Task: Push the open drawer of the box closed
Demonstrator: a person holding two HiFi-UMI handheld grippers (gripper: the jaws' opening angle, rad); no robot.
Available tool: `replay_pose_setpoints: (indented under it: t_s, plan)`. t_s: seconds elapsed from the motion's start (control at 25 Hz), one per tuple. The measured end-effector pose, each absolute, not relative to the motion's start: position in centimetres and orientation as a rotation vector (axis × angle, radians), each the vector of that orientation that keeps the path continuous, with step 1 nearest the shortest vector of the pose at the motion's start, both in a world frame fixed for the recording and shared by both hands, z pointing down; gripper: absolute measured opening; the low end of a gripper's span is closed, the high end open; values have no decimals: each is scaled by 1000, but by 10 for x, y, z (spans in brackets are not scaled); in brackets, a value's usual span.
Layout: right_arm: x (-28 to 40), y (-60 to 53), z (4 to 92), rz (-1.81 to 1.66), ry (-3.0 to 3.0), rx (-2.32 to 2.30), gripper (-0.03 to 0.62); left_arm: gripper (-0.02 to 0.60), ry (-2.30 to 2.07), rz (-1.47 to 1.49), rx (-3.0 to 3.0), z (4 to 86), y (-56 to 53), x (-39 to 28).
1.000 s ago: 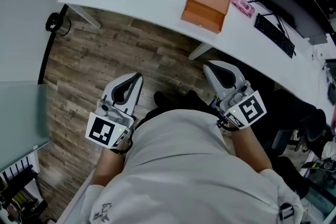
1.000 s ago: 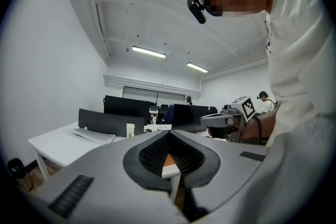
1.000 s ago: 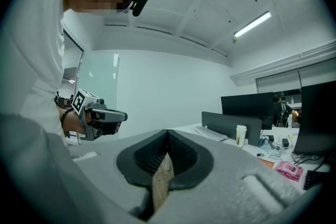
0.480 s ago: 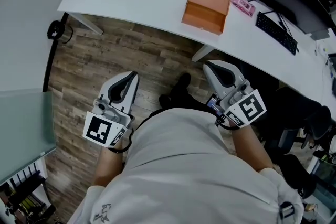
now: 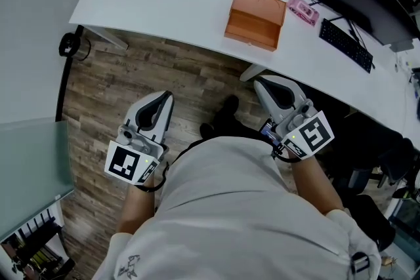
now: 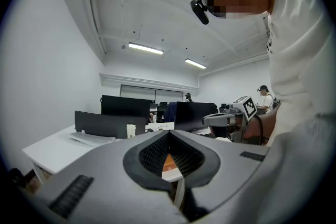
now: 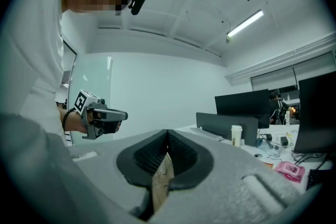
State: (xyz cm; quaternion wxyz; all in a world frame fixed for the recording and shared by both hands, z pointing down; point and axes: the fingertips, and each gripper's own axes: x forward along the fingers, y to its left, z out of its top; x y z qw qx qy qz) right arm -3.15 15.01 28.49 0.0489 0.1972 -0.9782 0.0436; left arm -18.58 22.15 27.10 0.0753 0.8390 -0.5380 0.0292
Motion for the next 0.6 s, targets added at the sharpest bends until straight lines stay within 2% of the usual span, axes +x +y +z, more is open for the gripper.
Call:
replay_pose_setpoints:
  t_s: [0.6]
  plan:
    - [11,26,290,177,-2965,770,2,0,-1408,130,2630,284,68,-137]
